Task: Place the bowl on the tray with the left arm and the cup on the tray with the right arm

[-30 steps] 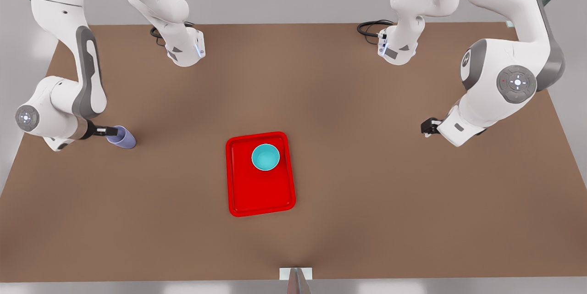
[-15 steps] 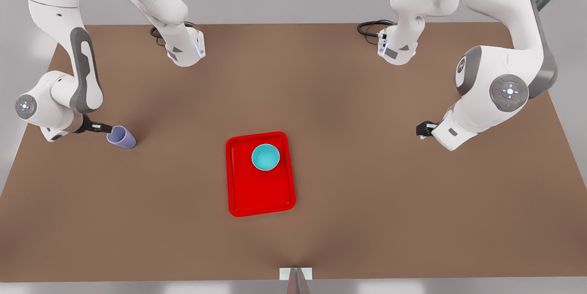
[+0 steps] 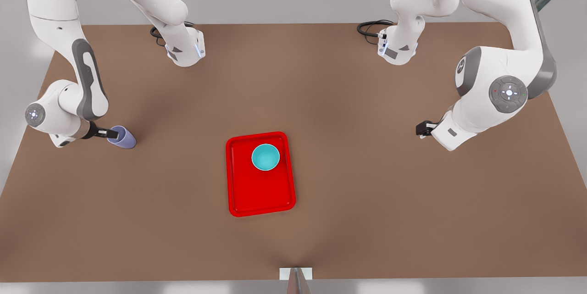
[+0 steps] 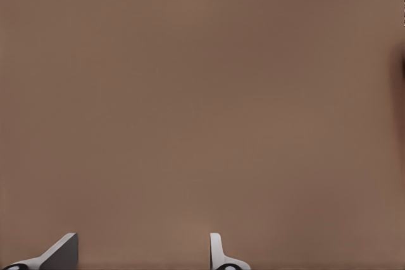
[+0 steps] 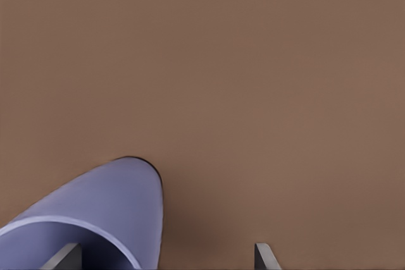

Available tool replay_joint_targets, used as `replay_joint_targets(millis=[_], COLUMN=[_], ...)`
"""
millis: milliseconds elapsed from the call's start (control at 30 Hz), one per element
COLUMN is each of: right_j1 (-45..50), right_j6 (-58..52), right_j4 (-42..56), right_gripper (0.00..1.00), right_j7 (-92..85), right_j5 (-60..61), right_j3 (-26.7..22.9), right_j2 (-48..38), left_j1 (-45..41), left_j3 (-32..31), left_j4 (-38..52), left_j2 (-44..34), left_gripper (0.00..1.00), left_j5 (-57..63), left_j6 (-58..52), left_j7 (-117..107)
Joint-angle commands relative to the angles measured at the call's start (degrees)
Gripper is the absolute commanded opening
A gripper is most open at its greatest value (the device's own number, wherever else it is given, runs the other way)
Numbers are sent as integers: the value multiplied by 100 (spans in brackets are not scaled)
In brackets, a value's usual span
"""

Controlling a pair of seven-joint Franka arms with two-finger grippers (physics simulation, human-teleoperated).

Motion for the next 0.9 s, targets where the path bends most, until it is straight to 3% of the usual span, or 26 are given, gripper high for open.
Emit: replay_joint_targets(millis=[0, 433, 467, 500, 567, 667, 733, 800, 867], right_j1=[0, 9, 18, 18, 18, 44, 44, 44, 44], right_j6=[0, 229, 229, 229, 220, 220, 220, 220, 220], right_j4=[0, 0, 0, 0, 0, 0, 0, 0, 0], right_gripper=[100, 100, 95, 77, 52, 47, 28, 21, 21], right_j7=[0, -9, -18, -26, -9, 0, 18, 0, 0], right_j5=[0, -17, -17, -17, -17, -17, -17, -17, -17], right_j3=[0, 0, 0, 0, 9, 9, 9, 9, 9], right_j2=[1, 212, 220, 220, 220, 247, 256, 256, 256], left_j1=[6, 6, 6, 6, 6, 6, 6, 6, 6], left_j3=[-3, 6, 6, 6, 6, -3, 6, 6, 6], left_j4=[0, -35, -35, -35, -44, -44, -44, -44, -44], left_j2=[0, 0, 0, 0, 0, 0, 0, 0, 0], left_gripper=[100, 100, 100, 100, 100, 100, 100, 100, 100], left_j5=[1, 1, -7, 1, -7, -7, -60, -78, -78], left_j6=[0, -18, -18, -18, -18, -26, -62, -70, -70], left_j7=[0, 0, 0, 0, 0, -18, -18, -18, -18])
